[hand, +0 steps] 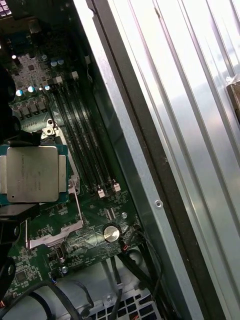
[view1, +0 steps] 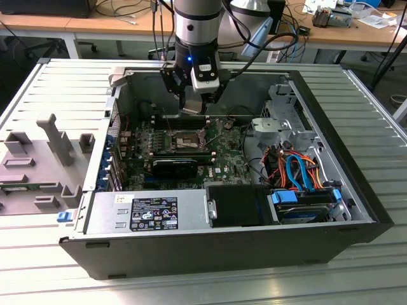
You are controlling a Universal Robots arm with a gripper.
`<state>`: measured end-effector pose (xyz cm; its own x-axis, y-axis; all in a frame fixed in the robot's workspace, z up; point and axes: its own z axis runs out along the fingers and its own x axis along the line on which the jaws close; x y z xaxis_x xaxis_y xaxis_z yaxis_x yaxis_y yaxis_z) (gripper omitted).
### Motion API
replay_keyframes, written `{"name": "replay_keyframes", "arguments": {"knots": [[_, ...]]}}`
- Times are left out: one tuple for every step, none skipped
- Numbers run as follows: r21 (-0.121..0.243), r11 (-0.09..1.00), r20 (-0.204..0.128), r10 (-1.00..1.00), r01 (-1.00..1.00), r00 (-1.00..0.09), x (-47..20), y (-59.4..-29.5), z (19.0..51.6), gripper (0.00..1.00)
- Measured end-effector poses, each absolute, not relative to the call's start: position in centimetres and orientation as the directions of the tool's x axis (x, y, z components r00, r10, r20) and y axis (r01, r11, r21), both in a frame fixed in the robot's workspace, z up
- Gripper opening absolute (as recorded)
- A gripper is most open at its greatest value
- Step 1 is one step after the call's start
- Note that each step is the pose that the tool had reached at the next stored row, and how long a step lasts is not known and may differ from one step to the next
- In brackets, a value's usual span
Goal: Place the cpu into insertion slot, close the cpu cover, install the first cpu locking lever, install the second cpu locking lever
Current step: 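Place the cpu into insertion slot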
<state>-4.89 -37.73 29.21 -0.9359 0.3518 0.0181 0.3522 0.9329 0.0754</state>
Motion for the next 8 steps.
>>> {"name": "replay_keyframes", "arguments": {"knots": [[0.075,0.932,0.018,0.353,0.353,-0.935,-4.90,-37.73,29.21,0.54],[0.075,0.932,0.018,0.355,0.355,-0.935,-4.90,-37.73,29.21,0.54],[0.075,0.931,0.018,0.356,0.356,-0.934,-4.89,-37.73,29.20,0.54],[0.075,0.931,0.018,0.357,0.357,-0.934,-4.89,-37.73,29.20,0.54],[0.075,0.931,0.018,0.357,0.358,-0.934,-4.89,-37.73,29.20,0.54],[0.075,0.931,0.018,0.358,0.358,-0.934,-4.89,-37.73,29.19,0.54],[0.075,0.930,0.018,0.360,0.360,-0.933,-4.89,-37.73,29.19,0.54],[0.075,0.930,0.018,0.360,0.361,-0.933,-4.89,-37.73,29.19,0.54]]}}
